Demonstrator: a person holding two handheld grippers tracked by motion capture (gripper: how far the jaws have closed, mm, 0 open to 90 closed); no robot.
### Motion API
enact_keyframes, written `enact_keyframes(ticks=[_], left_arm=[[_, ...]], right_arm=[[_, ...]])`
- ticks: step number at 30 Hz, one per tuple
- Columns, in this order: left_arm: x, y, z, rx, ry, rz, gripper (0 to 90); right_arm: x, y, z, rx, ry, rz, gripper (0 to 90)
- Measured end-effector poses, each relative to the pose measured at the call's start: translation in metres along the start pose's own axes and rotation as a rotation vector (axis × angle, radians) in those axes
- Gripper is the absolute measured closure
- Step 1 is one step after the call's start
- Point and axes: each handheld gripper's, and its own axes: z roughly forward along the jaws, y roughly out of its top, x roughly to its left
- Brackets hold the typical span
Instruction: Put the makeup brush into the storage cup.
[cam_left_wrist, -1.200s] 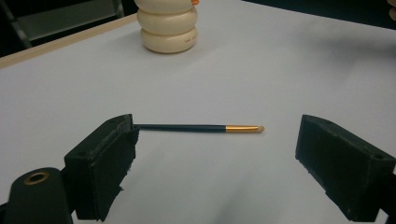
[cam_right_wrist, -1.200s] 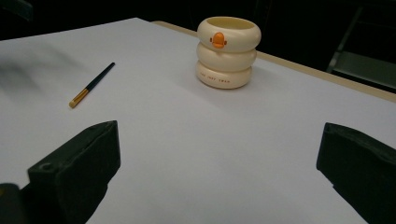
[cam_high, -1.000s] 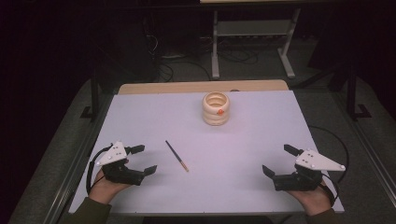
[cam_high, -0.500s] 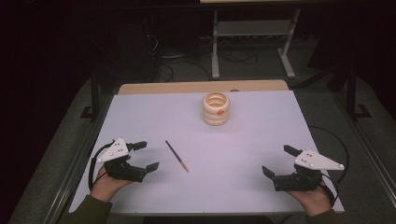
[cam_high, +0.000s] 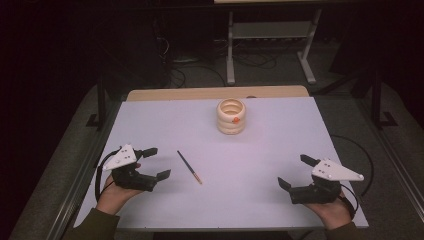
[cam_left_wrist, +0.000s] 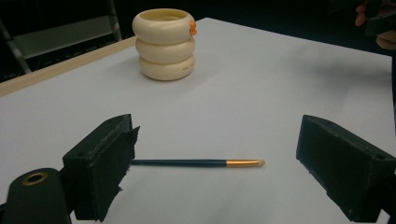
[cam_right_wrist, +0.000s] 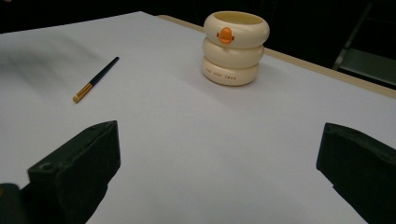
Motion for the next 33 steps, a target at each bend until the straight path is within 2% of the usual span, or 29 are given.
enact_keyframes(ticks=[12, 17, 22, 30, 33], left_arm=[[0.005, 0.011, 0.006, -0.054, -0.018, -0.033, 10.9], [0.008, 0.012, 0.008, -0.057, -0.019, -0.042, 10.9], [0.009, 0.015, 0.011, -0.049, -0.025, -0.019, 10.9], [0.011, 0.02, 0.015, -0.058, -0.024, -0.025, 11.0], [0.012, 0.022, 0.017, -0.056, -0.029, -0.013, 11.0]], right_arm=[[0.0, 0.0, -0.001, -0.011, -0.001, -0.001, 0.0], [-0.001, 0.001, -0.001, -0.012, 0.004, 0.007, 0.0], [-0.001, 0.0, 0.001, -0.016, 0.015, 0.01, 0.0], [-0.001, 0.001, 0.0, -0.019, 0.007, 0.012, 0.0], [-0.002, 0.001, 0.0, -0.018, 0.007, 0.012, 0.0]])
